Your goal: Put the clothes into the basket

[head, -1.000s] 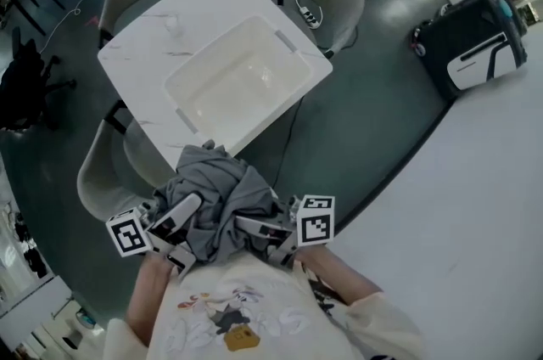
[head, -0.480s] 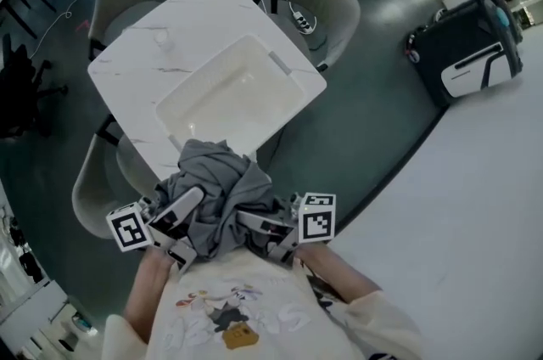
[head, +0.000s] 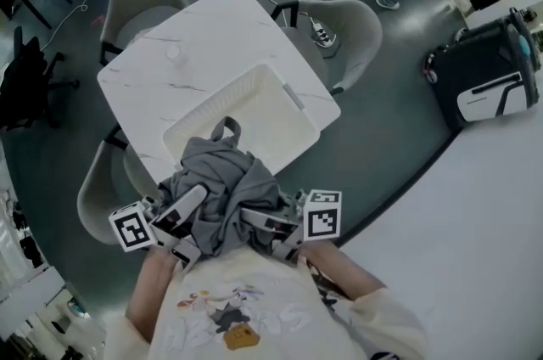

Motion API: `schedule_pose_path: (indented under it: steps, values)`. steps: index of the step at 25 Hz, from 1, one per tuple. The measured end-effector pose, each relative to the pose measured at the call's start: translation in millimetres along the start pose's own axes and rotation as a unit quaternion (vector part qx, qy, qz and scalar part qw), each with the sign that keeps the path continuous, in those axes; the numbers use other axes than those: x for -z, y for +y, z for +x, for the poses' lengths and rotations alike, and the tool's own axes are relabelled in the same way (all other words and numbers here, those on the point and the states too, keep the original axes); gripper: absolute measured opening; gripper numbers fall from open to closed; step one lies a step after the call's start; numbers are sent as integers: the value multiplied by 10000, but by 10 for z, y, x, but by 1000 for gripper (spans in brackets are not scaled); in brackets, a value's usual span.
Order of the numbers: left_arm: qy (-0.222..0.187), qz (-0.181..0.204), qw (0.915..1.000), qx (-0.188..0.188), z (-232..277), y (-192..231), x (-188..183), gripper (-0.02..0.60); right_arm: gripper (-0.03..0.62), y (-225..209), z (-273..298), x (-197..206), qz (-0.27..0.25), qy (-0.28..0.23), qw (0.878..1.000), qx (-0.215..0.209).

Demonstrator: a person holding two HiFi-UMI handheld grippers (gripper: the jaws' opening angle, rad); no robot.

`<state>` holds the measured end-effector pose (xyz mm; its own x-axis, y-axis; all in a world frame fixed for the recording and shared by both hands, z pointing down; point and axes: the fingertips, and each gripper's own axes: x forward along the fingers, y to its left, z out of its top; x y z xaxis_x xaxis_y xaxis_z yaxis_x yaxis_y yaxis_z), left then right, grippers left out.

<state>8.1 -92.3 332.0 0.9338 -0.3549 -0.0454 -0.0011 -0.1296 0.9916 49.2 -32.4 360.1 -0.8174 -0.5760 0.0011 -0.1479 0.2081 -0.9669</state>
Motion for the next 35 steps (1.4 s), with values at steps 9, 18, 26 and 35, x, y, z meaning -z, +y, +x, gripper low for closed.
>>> schedule_pose_path:
  steps: [9, 18, 26, 35]
  values:
    - [-418, -100, 9988, -239, 425, 153, -380, 446, 292, -222, 81, -590, 225, 353, 9990, 185]
    - [-890, -322, 9943, -487, 784, 583, -766, 446, 291, -698, 194, -1106, 377, 711, 9957, 450]
    - [-1223, -364, 9899, -612, 746, 715, -776, 446, 288, -811, 198, -1139, 181, 907, 9920, 865]
    - [-1603, -434, 9799, -1107, 804, 1159, -854, 393, 282, -1262, 210, -1263, 72, 1218, 9820, 1439]
